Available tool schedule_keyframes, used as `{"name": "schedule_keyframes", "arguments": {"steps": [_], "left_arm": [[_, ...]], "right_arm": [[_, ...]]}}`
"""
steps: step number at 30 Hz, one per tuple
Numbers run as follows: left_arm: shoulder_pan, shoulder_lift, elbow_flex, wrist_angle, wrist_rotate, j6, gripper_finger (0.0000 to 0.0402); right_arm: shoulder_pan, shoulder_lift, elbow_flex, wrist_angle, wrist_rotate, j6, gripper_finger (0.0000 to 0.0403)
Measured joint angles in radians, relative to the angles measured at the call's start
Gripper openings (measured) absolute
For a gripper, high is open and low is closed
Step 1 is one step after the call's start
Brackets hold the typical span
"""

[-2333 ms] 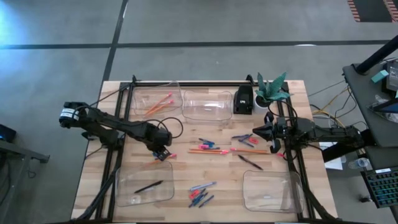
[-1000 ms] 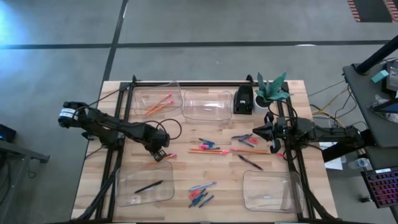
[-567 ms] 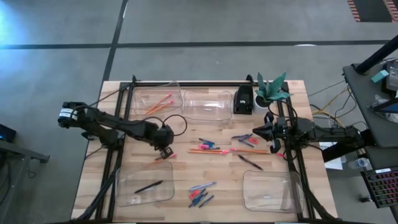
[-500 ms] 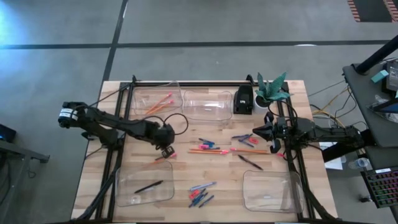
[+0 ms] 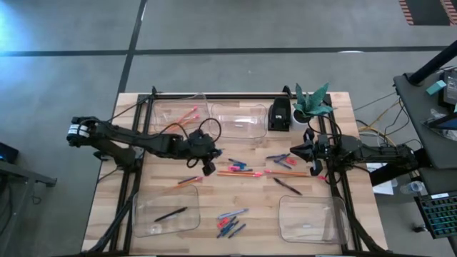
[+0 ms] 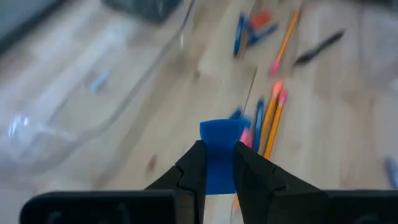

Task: Sort crayons/erasers/pens/pencils in bins
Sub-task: Put the blue eraser into the top right transparent bin

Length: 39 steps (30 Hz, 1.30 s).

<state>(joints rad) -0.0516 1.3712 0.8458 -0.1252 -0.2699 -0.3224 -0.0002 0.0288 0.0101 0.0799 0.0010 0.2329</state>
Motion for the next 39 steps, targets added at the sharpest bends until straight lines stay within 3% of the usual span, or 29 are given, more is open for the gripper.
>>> {"name": "schedule_keyframes", "arguments": {"steps": [13,22,32,39], "left_arm": [[0.187,0.025,0.005,0.224,0.001,0.119,0.0050],[0.315,0.205,0.063,0.274,0.053,0.152,0.0050],[0.384,0.438,0.284,0.186,0.122,0.175,0.0050],[0.393,0.508,0.372,0.089,0.122,0.120,0.0050]], "right_arm": [[0.000,0.000,0.000,0.000,0.000,0.000,0.0022],[0.000,0.000,0.000,0.000,0.000,0.000,0.0022],[0.000,0.000,0.000,0.000,0.000,0.000,0.0022],[0.000,0.000,0.000,0.000,0.000,0.000,0.0022]]}}
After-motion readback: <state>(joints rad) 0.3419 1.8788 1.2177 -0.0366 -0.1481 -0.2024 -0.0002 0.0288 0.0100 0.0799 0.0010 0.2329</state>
